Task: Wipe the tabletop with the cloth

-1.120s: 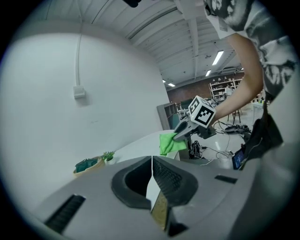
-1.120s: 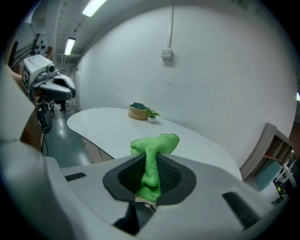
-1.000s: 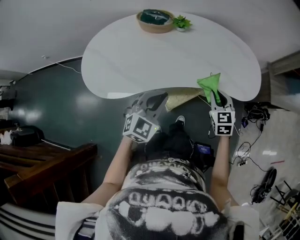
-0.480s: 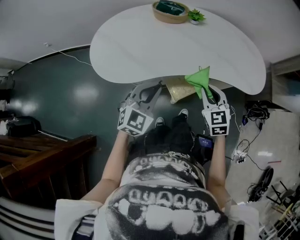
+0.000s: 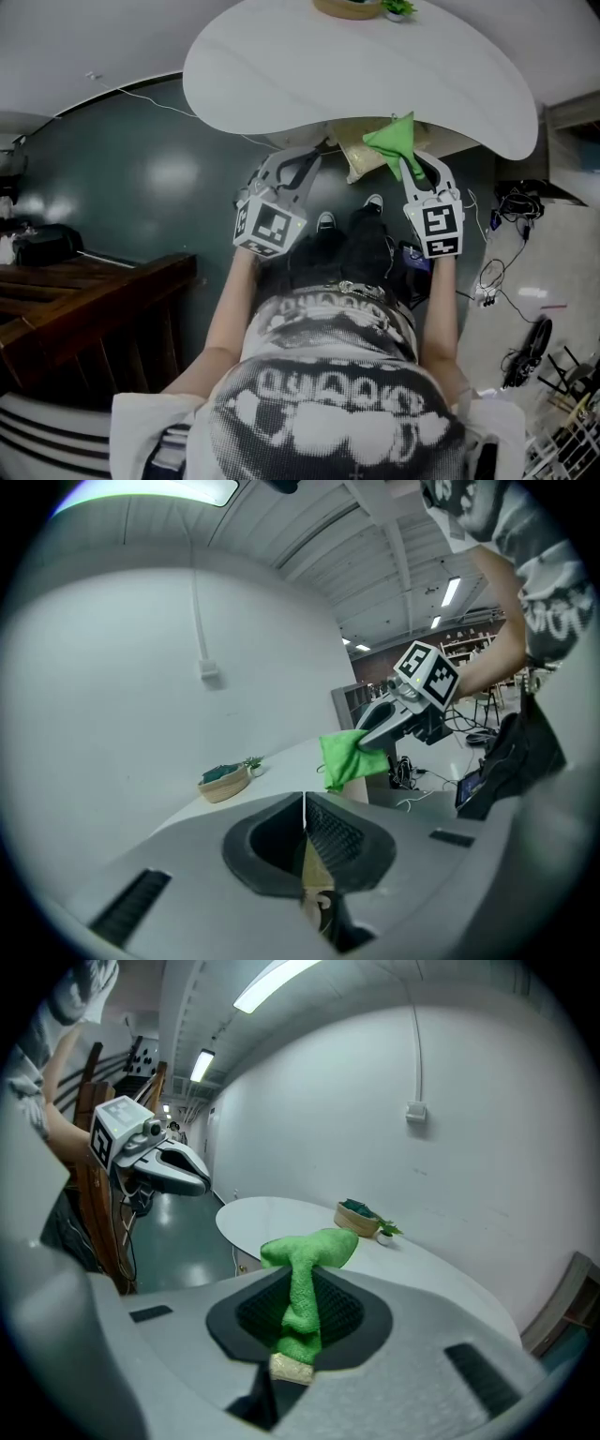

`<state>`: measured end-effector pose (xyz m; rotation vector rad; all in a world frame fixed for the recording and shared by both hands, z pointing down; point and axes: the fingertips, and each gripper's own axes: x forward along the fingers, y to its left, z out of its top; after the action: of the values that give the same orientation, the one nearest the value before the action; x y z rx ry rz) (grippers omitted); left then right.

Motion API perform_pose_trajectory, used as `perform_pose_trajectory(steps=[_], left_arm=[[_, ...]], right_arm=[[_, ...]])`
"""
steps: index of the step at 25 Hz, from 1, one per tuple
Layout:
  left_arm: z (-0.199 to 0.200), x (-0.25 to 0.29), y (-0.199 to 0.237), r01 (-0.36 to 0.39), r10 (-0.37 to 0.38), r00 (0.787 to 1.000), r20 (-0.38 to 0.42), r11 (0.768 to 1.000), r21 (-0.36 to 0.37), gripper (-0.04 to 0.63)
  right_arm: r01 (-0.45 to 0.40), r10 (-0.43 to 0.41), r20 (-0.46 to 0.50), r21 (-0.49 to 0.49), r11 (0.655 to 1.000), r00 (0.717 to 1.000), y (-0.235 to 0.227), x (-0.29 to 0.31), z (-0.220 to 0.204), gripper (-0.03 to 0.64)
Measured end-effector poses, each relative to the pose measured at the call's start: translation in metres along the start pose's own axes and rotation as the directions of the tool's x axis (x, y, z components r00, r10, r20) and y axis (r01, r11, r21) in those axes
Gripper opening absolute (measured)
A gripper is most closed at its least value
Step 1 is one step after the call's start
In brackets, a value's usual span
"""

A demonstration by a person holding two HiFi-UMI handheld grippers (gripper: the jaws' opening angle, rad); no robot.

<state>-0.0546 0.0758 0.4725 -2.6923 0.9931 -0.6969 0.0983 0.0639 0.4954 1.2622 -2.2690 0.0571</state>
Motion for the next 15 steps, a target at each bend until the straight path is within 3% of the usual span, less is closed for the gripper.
perform_pose_trajectory(steps=[15], left_arm=[[-0.006,-0.009,-0.009,0.007,-0.007,1.0,0.016,1.0,0.007,0.006]], right_arm=[[-0.036,0.037,0.024,-0.029,0.999,0.999,0.038,-0.012,0.005,0.054]])
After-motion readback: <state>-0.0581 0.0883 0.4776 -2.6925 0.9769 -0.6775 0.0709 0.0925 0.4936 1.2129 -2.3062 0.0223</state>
